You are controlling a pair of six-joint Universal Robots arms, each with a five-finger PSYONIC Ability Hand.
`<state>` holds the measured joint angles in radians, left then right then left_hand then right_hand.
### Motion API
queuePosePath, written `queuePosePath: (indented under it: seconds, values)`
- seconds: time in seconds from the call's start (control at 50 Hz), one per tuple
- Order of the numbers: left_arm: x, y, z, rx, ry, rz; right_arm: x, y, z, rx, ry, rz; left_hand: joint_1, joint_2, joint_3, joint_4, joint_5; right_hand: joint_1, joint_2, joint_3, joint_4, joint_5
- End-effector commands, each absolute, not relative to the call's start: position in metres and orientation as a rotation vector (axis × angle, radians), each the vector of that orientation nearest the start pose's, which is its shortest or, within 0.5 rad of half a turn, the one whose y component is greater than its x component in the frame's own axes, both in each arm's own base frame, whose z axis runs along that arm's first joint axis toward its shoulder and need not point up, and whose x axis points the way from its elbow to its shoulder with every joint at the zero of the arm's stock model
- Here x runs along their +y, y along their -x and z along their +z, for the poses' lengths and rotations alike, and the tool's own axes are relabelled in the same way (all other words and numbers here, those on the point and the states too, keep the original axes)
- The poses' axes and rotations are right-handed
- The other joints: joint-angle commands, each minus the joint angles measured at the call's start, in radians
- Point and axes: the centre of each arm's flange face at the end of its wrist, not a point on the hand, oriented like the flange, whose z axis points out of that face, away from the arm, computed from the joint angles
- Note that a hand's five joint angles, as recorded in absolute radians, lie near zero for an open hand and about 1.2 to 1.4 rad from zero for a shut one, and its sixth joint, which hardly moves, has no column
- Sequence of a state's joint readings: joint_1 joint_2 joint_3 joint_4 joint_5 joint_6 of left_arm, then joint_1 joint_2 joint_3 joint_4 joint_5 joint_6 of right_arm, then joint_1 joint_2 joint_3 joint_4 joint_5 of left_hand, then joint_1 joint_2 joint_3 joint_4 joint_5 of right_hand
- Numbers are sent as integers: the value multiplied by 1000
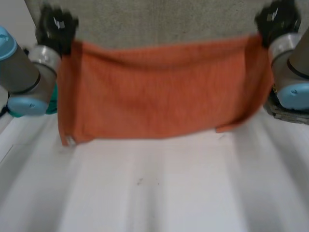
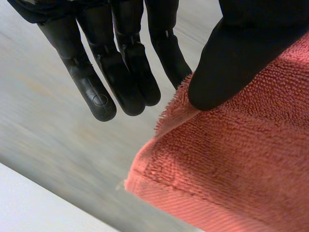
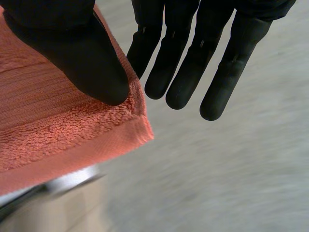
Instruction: Fold the laundry.
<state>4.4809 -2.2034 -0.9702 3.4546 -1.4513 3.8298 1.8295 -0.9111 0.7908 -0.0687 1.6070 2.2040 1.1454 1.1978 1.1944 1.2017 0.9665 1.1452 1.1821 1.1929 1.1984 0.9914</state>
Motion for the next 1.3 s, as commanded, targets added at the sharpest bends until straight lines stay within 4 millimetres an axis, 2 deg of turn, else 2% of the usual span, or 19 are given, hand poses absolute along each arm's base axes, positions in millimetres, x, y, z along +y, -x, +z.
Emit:
queuePosePath:
  seconds: [0.02,0.04,0.1,0.14,0.22,0.34,0.44,0.48,0.52,0.58,0.66,0.74,0.84,0.86,0.94,1.02,1.06,1.22,1.3]
  values:
    - [-435,259,370,957,-612,-2622,-432,-253,389,-965,-502,2465,251,198,202,195,255,251,214,203,198,230]
    - [-433,260,375,937,-591,-2656,-428,-253,401,-912,-462,2531,251,198,202,195,255,251,214,203,198,230]
    - [-424,259,396,919,-518,-2760,-424,-252,408,-914,-458,2574,251,198,202,195,255,251,214,203,198,230]
    - [-416,255,404,943,-484,-2791,-423,-253,400,-960,-489,2571,251,198,202,195,255,251,214,203,198,230]
    - [-413,245,383,1071,-509,-2745,-423,-254,370,-1091,-588,2519,251,198,202,195,255,251,214,203,198,230]
    - [-410,243,296,1410,-641,-2587,-425,-251,311,-1314,-733,2404,251,198,202,195,255,251,214,203,198,230]
    - [-403,245,221,1659,-769,-2444,-417,-252,226,-1603,-1002,2238,251,198,202,195,255,251,214,203,198,230]
    - [-398,244,189,1782,-814,-2359,-412,-253,208,-1674,-1072,2193,251,198,202,195,255,251,214,203,198,230]
    - [-392,242,172,1865,-838,-2298,-404,-249,186,-1774,-1149,2109,251,198,202,195,255,251,214,203,198,230]
    - [-375,240,151,2013,-888,-2173,-395,-242,174,-1851,-1203,2006,251,198,202,195,255,251,214,203,198,230]
    - [-343,233,152,2167,-963,-1999,-373,-230,162,-1965,-1313,1803,251,198,202,195,255,251,214,203,198,230]
    - [-305,225,173,2261,-1036,-1846,-346,-212,178,-2033,-1403,1596,251,198,202,195,255,251,214,203,198,230]
    - [-249,209,185,2373,-1210,-1514,-300,-166,208,-2127,-1463,1192,251,198,202,195,255,251,214,203,198,230]
    - [-230,204,186,2408,-1287,-1368,-294,-161,207,-2138,-1487,1129,251,198,202,195,255,251,214,203,198,230]
    - [-200,197,186,2459,-1426,-1120,-278,-151,195,-2124,-1592,978,251,198,202,195,255,251,214,203,198,230]
    - [-208,199,187,2415,-1417,-1180,-281,-150,188,-2077,-1575,1008,251,198,202,195,255,251,214,203,198,230]
    - [-224,203,191,2341,-1380,-1297,-288,-150,191,-2045,-1546,1054,251,198,202,195,255,251,214,203,198,230]
    - [-284,217,186,2110,-1251,-1593,-344,-170,188,-1924,-1331,1398,251,198,202,195,255,251,214,203,198,230]
    - [-316,225,170,2025,-1221,-1666,-372,-182,179,-1852,-1285,1512,251,198,202,195,255,251,214,203,198,230]
